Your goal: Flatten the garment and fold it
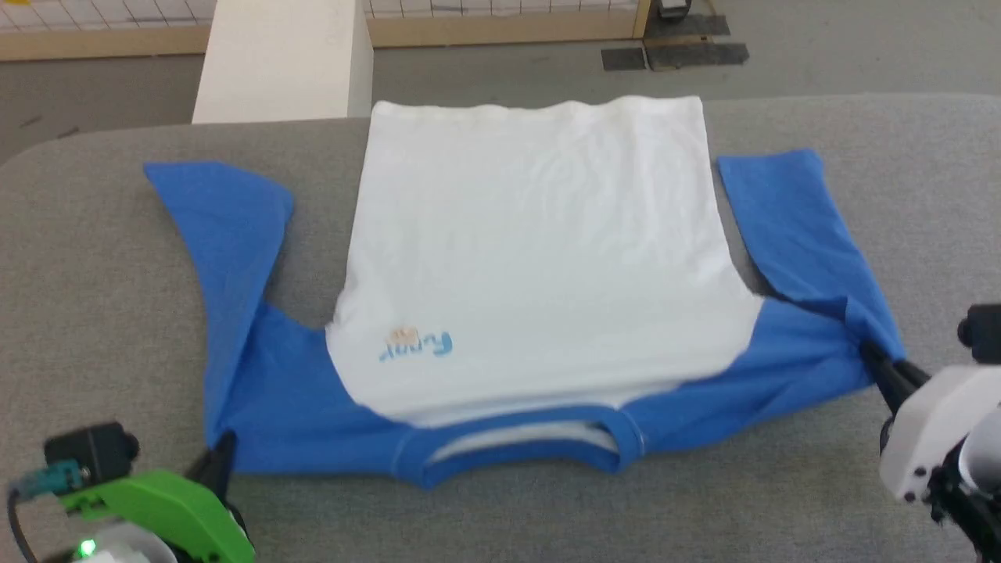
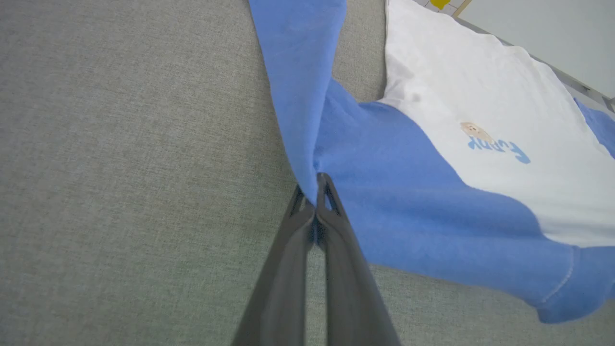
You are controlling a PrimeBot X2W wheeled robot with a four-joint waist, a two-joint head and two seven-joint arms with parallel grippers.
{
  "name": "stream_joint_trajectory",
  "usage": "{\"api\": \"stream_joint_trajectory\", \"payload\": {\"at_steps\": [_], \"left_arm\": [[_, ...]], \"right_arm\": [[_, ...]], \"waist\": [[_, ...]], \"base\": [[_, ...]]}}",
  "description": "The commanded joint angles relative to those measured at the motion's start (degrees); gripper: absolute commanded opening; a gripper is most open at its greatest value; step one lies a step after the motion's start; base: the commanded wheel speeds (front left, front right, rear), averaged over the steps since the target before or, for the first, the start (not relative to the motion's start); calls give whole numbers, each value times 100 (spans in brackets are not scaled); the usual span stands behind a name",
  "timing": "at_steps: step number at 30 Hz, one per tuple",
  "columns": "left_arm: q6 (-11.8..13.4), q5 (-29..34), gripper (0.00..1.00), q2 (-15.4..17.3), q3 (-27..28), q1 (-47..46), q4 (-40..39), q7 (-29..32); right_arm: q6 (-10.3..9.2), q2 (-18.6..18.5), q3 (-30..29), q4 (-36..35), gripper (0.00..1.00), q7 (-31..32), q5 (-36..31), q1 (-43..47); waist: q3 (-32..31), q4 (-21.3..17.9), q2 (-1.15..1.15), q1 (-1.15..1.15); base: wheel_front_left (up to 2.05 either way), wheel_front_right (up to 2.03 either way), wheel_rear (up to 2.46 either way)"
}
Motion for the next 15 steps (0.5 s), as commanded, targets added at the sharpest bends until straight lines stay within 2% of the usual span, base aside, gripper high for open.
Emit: {"api": "stream_joint_trajectory", "payload": {"at_steps": [1, 9, 15], "left_arm": [[117, 30, 0, 93, 26, 250, -47, 59], [208, -84, 0, -30, -251, 939, -232, 303], [5, -72, 0, -247, -370, 746, 132, -31]], "right_arm": [[-14, -20, -125, -36, 0, 43, -101, 148], [-14, 123, -238, 211, 0, 225, -417, 752], [-14, 224, -134, 647, 0, -41, -525, 837]], "waist": [[-138, 72, 0, 1], [-176, 157, 0, 1], [-101, 174, 0, 1]], "base": [[0, 0, 0], [0, 0, 0], [0, 0, 0]]}}
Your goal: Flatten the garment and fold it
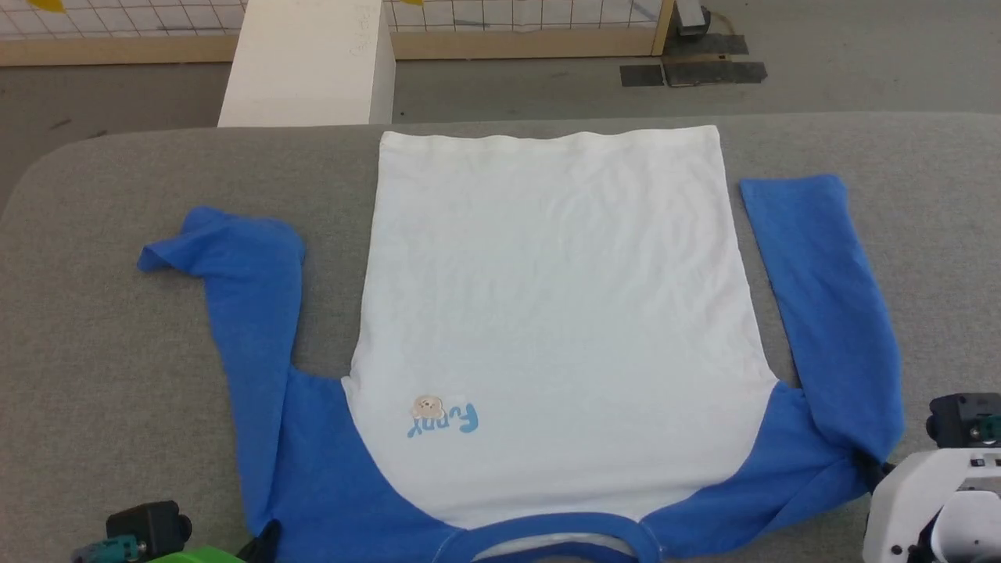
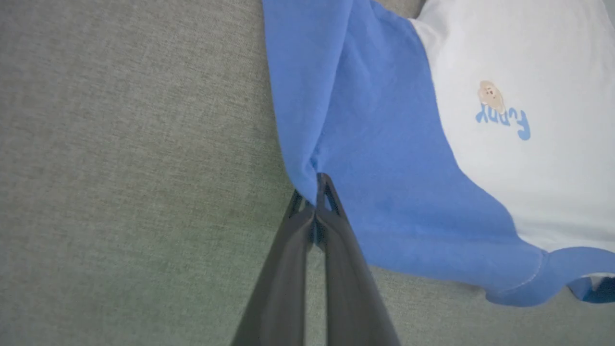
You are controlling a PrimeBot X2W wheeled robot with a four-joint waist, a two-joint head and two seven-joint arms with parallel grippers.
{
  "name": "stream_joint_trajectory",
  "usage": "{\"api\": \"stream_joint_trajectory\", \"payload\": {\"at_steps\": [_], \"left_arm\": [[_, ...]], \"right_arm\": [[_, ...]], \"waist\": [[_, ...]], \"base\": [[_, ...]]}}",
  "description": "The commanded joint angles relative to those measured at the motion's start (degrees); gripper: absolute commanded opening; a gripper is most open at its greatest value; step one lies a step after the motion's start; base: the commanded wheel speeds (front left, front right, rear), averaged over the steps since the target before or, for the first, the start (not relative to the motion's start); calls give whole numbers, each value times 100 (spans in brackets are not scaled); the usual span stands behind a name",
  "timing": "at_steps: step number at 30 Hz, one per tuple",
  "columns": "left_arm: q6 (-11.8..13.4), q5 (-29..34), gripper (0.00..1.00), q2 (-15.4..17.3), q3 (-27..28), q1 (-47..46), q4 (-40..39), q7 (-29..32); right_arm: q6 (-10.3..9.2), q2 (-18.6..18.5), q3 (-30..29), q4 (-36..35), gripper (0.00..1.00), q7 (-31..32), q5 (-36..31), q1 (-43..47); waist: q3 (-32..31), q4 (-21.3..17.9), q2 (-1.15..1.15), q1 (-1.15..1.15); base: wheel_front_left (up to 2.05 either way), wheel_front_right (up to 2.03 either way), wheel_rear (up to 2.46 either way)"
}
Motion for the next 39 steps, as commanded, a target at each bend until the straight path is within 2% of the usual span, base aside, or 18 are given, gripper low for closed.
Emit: {"api": "stream_joint_trajectory", "payload": {"at_steps": [1, 2, 3, 4, 5, 6, 12, 18, 24, 26, 30, 36, 39], "left_arm": [[-56, 33, 0, -37, 21, -157, 130, -145], [-80, 55, 0, -75, 21, -221, 206, -236], [-123, 75, 30, -116, -1, -291, 300, -323], [-169, 81, 69, -141, -35, -333, 371, -359], [-209, 68, 100, -182, -79, -372, 457, -375], [-227, 65, 100, -210, -106, -394, 509, -389], [-181, 98, 100, -234, -127, -297, 624, -457], [-50, 166, 100, -140, 63, -51, 207, -641], [-66, 685, 100, 125, 289, -229, -141, -1290], [-68, 820, 100, 150, 407, -478, -106, -1580], [-162, 994, 100, 333, 547, -1190, 283, -1814], [-435, 869, 100, 798, 747, -2705, 1239, -1480], [-442, 761, 100, 1039, 847, -3343, 1690, -1107]], "right_arm": [[-13, 18, 0, 113, 0, -127, -66, 4], [-13, 44, 26, 182, 0, -183, -68, -13], [-13, 77, 59, 265, 0, -247, -63, -35], [-13, 100, 81, 323, 9, -294, -59, -49], [-13, 119, 112, 381, 80, -361, -55, -58], [-13, 124, 135, 415, 100, -417, -59, -59], [-13, 179, 3, 337, 100, -954, -192, 137], [-13, 400, -331, -158, 100, -1852, -309, 505], [-13, 549, -386, -593, 100, -3029, -516, 687], [-13, 579, -350, -660, 100, -3503, -599, 636], [-13, 601, -95, -640, 100, -4041, -715, 450], [-13, 610, 314, -610, 100, -4308, -730, -23], [-13, 612, 492, -620, 100, -4315, -720, -222]], "waist": [[36, -2, 0, 1], [47, -5, 0, 1], [55, -12, 0, 1], [58, -15, 0, 1], [54, -17, 0, 1], [47, -20, 0, 1], [-97, 12, 0, 1], [-212, 97, 0, 1], [-152, 56, 0, 1], [-65, 3, 0, 1], [167, -131, 0, 1], [737, -415, 0, 1], [1029, -569, 0, 1]], "base": [[0, 0, 0], [0, 0, 0], [0, 0, 0], [0, 0, 0], [0, 0, 0], [0, 0, 0], [0, 0, 0], [0, 0, 0], [0, 0, 0], [0, 0, 0], [0, 0, 0], [0, 0, 0], [0, 0, 0]]}}
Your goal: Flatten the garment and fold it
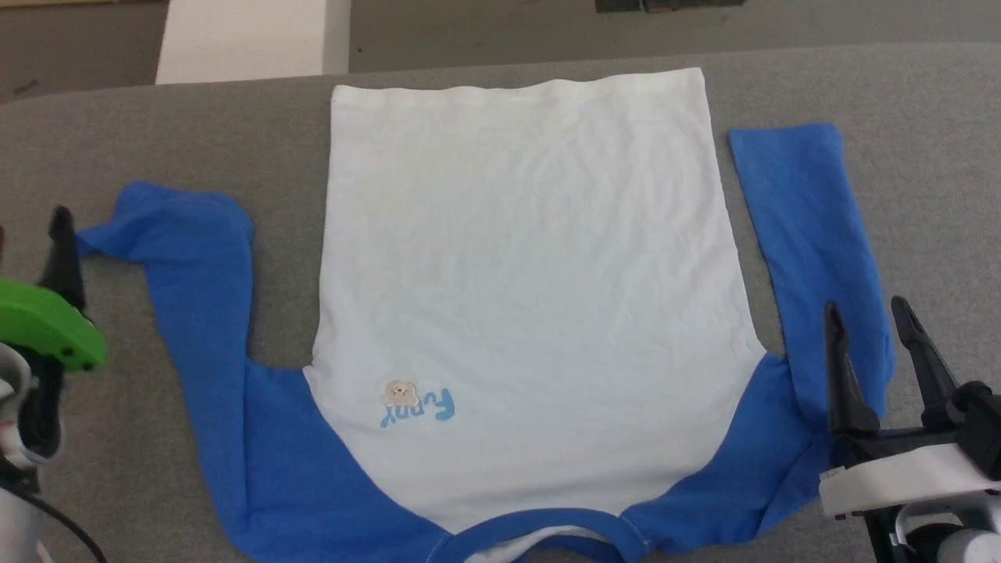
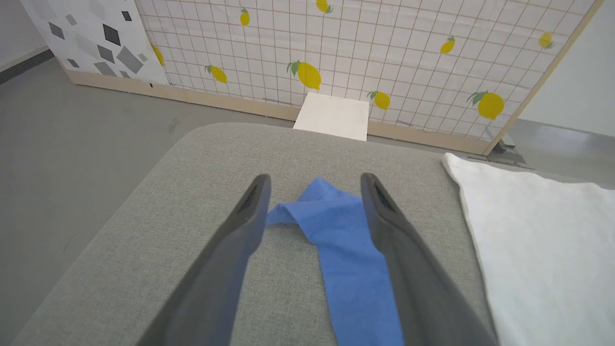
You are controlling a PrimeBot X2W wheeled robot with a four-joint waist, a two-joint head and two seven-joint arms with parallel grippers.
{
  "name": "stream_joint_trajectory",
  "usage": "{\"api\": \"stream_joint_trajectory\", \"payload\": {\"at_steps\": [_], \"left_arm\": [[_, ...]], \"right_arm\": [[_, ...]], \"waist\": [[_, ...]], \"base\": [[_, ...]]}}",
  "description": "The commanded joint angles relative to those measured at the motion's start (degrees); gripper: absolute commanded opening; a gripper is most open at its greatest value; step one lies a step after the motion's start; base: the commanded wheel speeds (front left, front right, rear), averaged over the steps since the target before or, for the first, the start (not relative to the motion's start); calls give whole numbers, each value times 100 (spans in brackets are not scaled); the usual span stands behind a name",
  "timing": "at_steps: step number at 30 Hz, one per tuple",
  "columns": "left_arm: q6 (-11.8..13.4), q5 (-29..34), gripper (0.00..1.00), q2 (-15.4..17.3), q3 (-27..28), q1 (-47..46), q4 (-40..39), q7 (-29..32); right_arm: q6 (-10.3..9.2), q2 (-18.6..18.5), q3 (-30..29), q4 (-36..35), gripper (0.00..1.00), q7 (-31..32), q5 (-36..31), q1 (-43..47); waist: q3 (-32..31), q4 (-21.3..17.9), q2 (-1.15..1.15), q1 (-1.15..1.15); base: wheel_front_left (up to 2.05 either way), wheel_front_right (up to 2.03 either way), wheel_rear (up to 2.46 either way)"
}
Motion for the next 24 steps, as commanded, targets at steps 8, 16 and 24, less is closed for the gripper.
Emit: {"api": "stream_joint_trajectory", "payload": {"at_steps": [8, 16, 24], "left_arm": [[223, -208, 100, 668, 157, -981, 914, 1268], [555, -815, 100, 792, 534, -944, 1197, 2253], [834, -1231, 26, 842, 482, -357, 810, 3422]], "right_arm": [[-9, 11, 407, -46, 100, -147, 182, -484], [-9, 11, 566, -3, 100, -251, 250, -722], [-9, 11, 592, 120, 100, -307, 285, -783]], "waist": [[1145, -704, 0, 0], [1569, -939, 0, 0], [1565, -930, 0, 0]], "base": [[0, 0, 0], [0, 0, 0], [0, 0, 0]]}}
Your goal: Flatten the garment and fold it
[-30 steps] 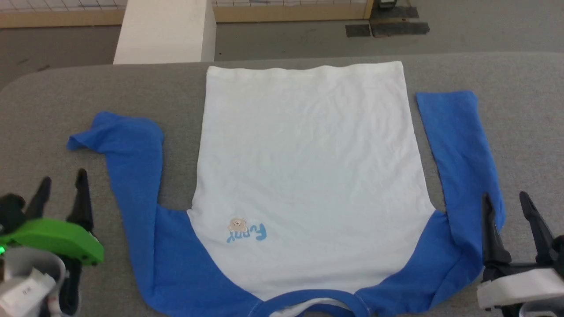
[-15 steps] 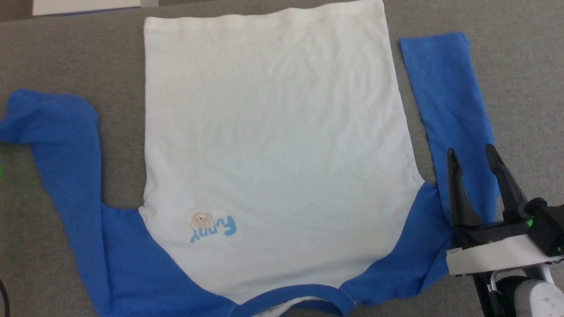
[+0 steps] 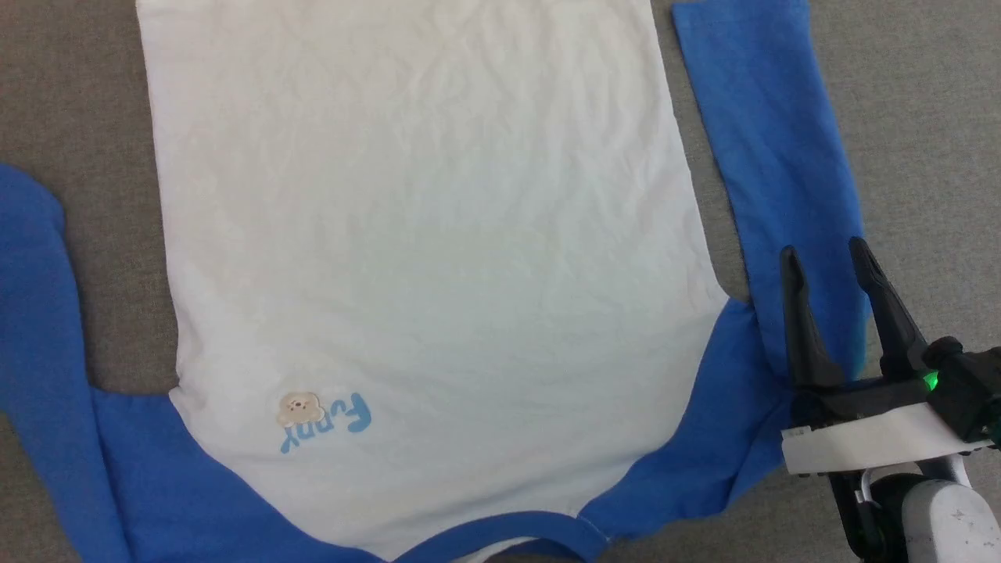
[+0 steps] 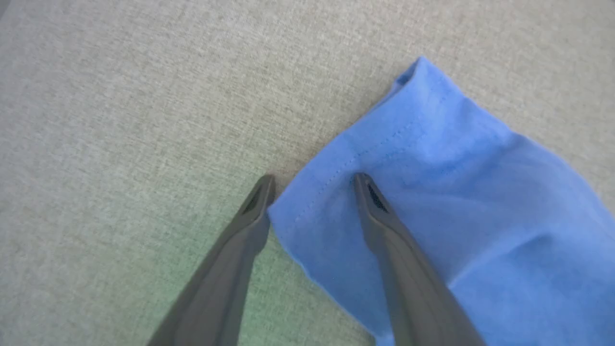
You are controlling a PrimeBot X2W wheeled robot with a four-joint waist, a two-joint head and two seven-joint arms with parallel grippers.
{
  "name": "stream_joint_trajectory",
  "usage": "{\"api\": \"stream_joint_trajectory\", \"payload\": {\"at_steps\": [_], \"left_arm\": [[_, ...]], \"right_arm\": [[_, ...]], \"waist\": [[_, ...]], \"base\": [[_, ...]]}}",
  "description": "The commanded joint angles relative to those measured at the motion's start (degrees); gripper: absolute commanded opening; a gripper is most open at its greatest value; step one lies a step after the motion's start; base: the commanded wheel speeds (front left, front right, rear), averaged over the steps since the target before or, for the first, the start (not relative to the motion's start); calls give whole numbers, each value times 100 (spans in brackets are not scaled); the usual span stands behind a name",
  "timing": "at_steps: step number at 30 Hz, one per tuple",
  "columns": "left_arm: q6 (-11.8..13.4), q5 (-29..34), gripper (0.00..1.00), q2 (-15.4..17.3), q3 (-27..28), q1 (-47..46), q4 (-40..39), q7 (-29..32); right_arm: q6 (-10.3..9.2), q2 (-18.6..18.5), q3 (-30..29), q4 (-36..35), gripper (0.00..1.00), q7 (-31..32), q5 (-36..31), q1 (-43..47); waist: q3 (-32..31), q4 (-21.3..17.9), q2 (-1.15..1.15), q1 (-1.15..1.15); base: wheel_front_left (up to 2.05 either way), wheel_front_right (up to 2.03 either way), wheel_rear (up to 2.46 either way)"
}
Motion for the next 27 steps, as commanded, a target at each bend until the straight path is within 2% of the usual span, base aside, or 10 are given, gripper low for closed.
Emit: {"api": "stream_joint_trajectory", "payload": {"at_steps": [1, 5, 12, 16, 22, 27], "left_arm": [[-7, -142, 0, -305, -227, 376, 24, 254], [-16, 75, 0, -216, -114, 494, -283, -196], [-133, 796, 0, -143, 183, 303, -278, -2052], [-250, 985, 0, -143, 249, 307, -238, -2701], [-470, 903, 0, -62, 290, 511, -498, -2769], [-493, 815, 0, 8, 335, 797, -1168, -2571]], "right_arm": [[-9, 8, 6, 21, 100, -44, 36, -91], [-9, 8, 16, 51, 100, -31, 29, -102], [-9, 8, -78, 109, 100, 38, -27, 25], [-9, 8, -165, 87, 100, 131, -43, 196], [-9, 8, -397, -34, 100, 273, 2, 585], [-9, 8, -528, -142, 100, 381, 24, 828]], "waist": [[-44, 21, 0, 0], [-222, 91, 0, 0], [-908, 325, 0, 0], [-1404, 487, 0, 0], [-2028, 743, 0, 0], [-2346, 888, 0, 0]], "base": [[0, 0, 0], [0, 0, 0], [0, 0, 0], [0, 0, 0], [0, 0, 0], [0, 0, 0]]}}
